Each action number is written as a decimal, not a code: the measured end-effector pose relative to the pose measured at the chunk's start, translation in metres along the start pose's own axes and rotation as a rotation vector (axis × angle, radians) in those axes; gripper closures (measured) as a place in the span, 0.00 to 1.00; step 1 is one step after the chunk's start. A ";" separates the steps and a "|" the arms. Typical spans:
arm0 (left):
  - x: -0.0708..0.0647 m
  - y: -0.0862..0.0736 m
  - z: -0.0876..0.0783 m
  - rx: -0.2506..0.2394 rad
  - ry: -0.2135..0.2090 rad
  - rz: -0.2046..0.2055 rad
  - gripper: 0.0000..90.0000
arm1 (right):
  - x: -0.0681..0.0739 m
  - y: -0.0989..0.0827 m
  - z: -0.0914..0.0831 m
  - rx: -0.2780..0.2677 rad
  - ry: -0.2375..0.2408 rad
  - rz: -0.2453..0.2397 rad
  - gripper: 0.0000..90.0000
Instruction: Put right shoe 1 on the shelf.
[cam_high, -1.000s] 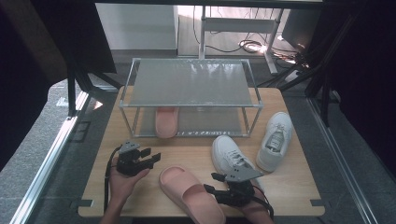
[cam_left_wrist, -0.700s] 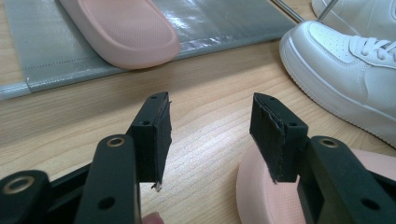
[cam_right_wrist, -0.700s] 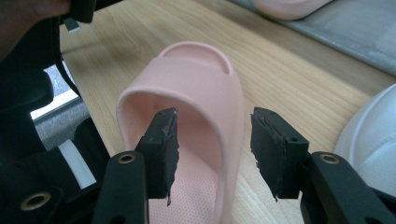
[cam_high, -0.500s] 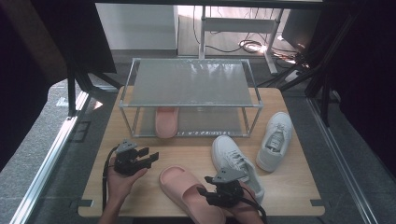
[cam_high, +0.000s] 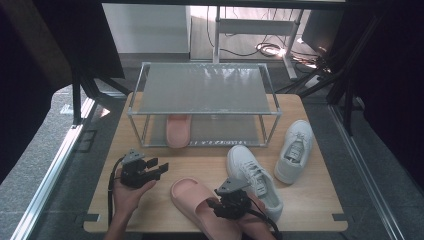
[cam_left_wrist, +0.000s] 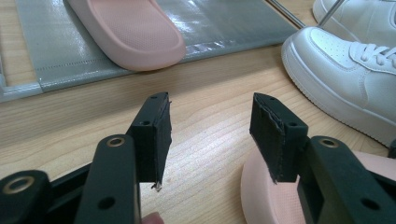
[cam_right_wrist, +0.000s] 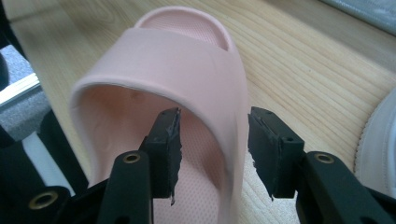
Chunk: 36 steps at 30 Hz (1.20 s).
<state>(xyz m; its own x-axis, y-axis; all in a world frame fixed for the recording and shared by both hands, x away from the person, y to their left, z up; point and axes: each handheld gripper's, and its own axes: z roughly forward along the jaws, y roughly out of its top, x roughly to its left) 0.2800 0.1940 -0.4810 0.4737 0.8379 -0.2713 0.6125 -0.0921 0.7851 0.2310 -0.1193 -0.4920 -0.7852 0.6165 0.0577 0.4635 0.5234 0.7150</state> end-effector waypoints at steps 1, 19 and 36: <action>0.000 0.000 0.000 0.001 0.000 0.000 0.54 | 0.000 0.000 0.001 0.003 -0.001 0.002 0.60; 0.001 -0.001 0.000 0.000 0.002 -0.003 0.54 | -0.004 -0.004 0.019 0.047 -0.070 0.039 0.88; 0.004 -0.001 -0.001 0.001 0.008 -0.009 0.54 | -0.005 0.016 -0.004 -0.110 -0.054 0.117 0.92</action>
<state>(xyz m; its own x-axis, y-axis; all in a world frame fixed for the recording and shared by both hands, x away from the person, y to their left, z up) 0.2804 0.1985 -0.4827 0.4633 0.8427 -0.2742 0.6175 -0.0850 0.7820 0.2409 -0.1165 -0.4777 -0.7037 0.7020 0.1095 0.5007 0.3807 0.7774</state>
